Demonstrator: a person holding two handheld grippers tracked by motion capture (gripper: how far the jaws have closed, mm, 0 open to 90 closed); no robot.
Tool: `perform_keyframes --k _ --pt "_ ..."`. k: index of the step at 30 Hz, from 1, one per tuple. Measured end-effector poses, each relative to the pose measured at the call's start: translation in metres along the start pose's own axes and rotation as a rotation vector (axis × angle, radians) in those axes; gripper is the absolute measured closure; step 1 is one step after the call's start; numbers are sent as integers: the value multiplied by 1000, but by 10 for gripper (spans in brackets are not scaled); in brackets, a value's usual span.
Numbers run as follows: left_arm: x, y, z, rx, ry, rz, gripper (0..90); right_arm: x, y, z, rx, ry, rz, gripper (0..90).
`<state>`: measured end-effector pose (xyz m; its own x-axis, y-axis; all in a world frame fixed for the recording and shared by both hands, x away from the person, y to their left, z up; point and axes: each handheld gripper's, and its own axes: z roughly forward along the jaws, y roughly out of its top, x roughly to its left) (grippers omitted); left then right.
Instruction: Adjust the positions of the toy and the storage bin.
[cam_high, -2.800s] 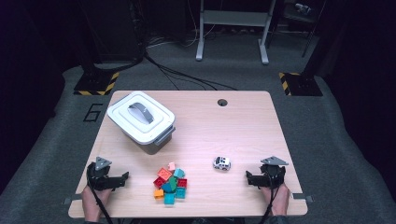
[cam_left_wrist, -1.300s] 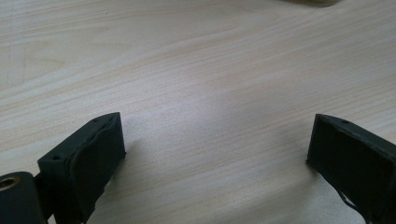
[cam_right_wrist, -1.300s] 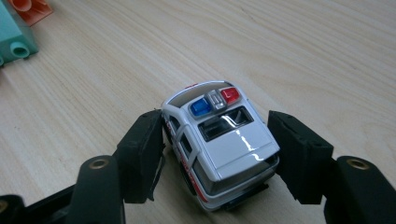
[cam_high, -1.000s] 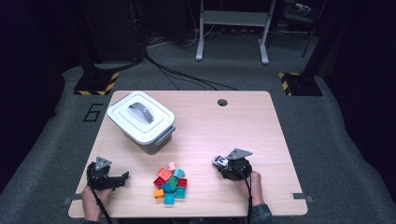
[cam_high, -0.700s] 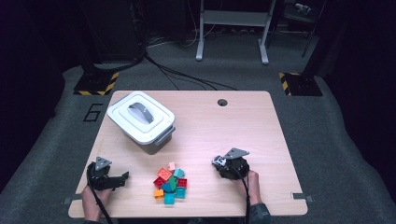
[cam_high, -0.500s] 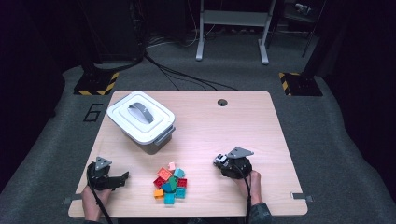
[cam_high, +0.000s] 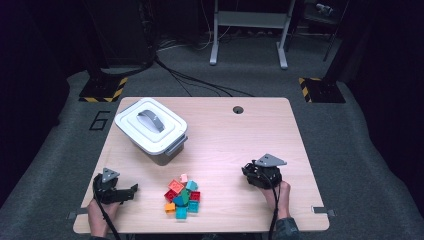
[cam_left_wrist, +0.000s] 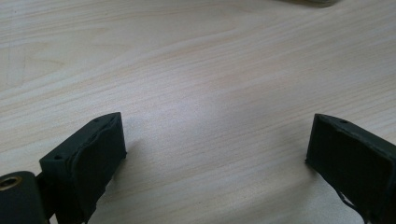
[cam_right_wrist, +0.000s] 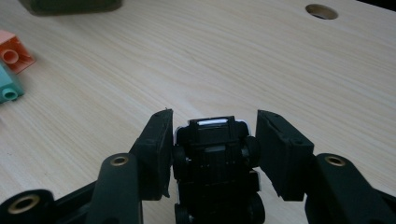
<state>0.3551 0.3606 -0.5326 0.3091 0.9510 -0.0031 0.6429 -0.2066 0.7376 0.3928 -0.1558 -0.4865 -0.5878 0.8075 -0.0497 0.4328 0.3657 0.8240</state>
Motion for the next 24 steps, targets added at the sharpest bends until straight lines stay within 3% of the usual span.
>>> perform_keyframes --k 4,12,16,24 --pt "0 0 0 0 0 2 45 -9 -3 -8 -11 -26 17 475" --pt "0 0 0 0 0 1 45 -36 -15 -30 -29 -112 101 475" --pt "0 0 0 0 1 1 45 -58 -24 -45 -16 -175 134 475" --pt "0 0 0 -2 0 0 46 -81 -37 -58 12 -250 172 474"
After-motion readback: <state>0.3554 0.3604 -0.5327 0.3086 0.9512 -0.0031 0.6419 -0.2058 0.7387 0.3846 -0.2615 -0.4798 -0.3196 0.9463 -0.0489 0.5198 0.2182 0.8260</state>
